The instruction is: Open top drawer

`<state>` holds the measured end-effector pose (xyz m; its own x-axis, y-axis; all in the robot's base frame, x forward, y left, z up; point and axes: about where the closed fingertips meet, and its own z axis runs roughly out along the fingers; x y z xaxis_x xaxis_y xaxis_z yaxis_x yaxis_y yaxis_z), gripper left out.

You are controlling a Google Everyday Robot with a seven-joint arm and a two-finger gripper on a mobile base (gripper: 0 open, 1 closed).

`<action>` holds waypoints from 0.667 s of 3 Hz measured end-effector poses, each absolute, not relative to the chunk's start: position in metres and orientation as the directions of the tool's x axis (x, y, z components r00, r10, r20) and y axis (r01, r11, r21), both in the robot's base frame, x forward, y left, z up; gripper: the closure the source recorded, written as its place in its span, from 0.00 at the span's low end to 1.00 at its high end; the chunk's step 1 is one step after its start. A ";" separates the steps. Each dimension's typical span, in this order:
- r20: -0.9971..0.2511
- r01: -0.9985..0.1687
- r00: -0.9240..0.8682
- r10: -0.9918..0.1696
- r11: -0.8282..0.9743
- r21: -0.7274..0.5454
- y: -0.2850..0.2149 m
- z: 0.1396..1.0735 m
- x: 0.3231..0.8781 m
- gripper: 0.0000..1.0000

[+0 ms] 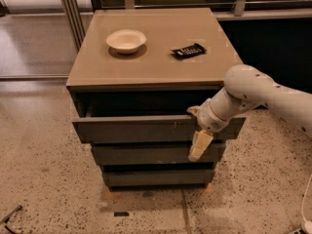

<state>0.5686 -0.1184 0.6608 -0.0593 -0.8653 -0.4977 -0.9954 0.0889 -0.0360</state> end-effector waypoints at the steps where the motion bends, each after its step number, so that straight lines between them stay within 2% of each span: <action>1: -0.566 -0.995 -0.093 -0.819 0.095 0.027 -0.118 0.669 0.536 0.00; 2: -0.616 -0.989 -0.147 -0.774 0.100 0.111 -0.118 0.671 0.506 0.00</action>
Offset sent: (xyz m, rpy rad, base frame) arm -0.0984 -0.0038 0.0169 0.2516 0.2221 -0.0377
